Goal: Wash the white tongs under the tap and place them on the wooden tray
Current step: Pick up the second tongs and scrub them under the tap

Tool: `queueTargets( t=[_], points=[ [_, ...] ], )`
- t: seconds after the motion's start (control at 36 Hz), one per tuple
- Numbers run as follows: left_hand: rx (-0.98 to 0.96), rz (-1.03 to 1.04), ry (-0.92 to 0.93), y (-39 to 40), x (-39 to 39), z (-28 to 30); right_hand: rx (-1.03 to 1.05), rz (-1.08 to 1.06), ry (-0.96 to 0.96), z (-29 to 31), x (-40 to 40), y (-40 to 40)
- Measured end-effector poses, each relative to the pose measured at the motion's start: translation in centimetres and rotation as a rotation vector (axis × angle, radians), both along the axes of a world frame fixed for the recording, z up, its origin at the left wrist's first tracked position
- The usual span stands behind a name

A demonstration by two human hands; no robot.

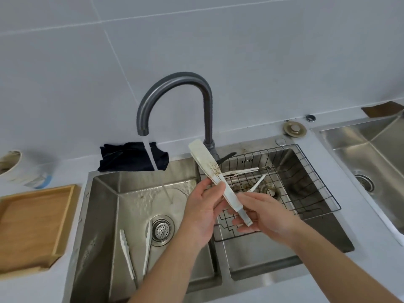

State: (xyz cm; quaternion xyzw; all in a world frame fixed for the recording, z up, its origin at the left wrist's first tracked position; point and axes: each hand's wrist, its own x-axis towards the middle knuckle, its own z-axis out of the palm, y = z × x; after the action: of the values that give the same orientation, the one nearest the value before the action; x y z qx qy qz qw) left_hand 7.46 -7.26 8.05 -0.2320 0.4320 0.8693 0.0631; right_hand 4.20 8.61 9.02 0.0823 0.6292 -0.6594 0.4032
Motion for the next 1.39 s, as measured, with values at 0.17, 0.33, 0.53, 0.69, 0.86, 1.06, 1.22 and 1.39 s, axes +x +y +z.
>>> queueTargets(
  t=[0.17, 0.33, 0.53, 0.69, 0.86, 1.06, 1.22, 1.39],
  points=[
    [-0.028, 0.001, 0.02, -2.2, 1.2, 0.1, 0.109, 0.072, 0.133, 0.3, 0.7, -3.4],
    [-0.045, 0.037, -0.003, -4.2, 2.2, 0.5, 0.148, 0.081, 0.163, 0.2, 1.2, -6.1],
    [-0.043, 0.074, -0.012, -6.5, 3.0, 0.6, 0.164, 0.139, 0.188, 0.9, 1.8, -8.6],
    [-0.05, 0.102, -0.034, -8.1, 3.1, 0.0, 0.198, 0.167, 0.195, 0.6, 1.6, -10.1],
    [-0.013, 0.176, -0.075, -9.9, 2.9, -0.6, 0.241, 0.177, 0.185, 0.3, 1.1, -12.0],
    [0.007, 0.256, -0.115, -12.2, 1.8, -1.3, 0.274, 0.228, 0.188, -0.3, -0.1, -14.1],
    [0.011, 0.291, -0.124, -13.9, 0.6, -2.2, 0.316, 0.262, 0.193, -1.1, -1.9, -15.8],
    [0.016, 0.301, -0.143, -14.9, -0.7, -3.3, 0.338, 0.291, 0.185, -2.6, -3.8, -17.1]
  ],
)
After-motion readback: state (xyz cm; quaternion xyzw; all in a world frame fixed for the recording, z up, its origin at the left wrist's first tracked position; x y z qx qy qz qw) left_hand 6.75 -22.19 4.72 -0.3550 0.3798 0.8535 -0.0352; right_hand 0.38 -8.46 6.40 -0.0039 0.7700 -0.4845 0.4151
